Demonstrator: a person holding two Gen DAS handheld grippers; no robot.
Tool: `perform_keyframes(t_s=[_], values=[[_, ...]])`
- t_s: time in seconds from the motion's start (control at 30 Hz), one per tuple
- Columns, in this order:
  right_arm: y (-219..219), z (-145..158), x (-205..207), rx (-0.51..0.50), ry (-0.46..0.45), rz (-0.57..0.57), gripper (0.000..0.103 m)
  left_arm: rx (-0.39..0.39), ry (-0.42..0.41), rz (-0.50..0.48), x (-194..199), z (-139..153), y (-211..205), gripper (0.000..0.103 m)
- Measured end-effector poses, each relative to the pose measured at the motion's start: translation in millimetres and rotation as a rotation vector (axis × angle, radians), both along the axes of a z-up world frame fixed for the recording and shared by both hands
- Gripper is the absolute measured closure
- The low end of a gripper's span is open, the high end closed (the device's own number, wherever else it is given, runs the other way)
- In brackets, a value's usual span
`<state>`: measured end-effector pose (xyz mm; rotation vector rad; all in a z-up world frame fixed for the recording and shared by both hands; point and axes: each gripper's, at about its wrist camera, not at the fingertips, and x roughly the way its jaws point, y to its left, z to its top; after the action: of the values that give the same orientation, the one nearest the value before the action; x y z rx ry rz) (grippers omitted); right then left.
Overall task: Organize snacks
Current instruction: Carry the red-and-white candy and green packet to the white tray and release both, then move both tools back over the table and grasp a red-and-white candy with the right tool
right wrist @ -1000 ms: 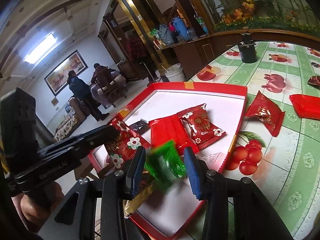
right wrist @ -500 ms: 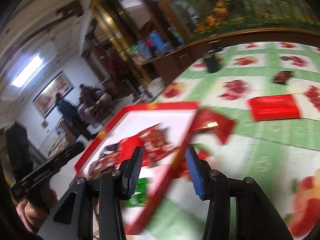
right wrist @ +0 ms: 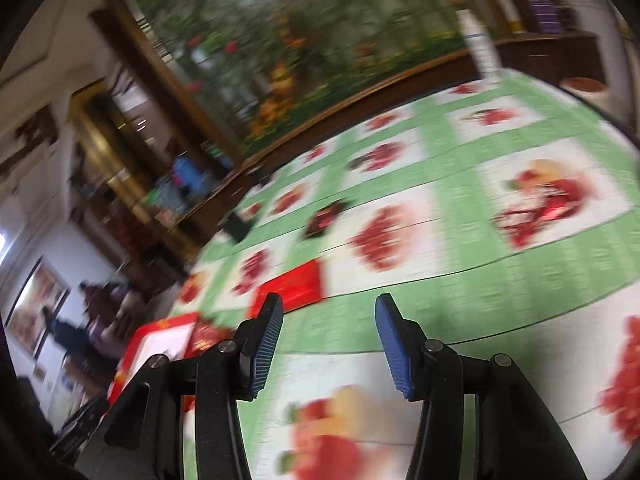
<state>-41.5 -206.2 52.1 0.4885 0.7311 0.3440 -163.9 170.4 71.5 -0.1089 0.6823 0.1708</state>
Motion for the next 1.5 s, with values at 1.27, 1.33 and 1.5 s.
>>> perform_keyframes(t_s=[1.27,1.33,1.5], values=[[-83.9,-45.7,110.8,-0.101,0.227,-0.342,0.072,0.275,0.149,-0.181,66.2,-1.9,-78.9,0.029],[-64.5,-42.6,115.2,-0.264,0.204,-0.323,0.076,0.291,0.155,-0.181,80.1,1.2,-77.3,0.029],[-39.6,-40.6,114.5,-0.434,0.193,-0.293,0.078,0.243,0.198,-0.185,121.6,-1.1,-76.7,0.028]])
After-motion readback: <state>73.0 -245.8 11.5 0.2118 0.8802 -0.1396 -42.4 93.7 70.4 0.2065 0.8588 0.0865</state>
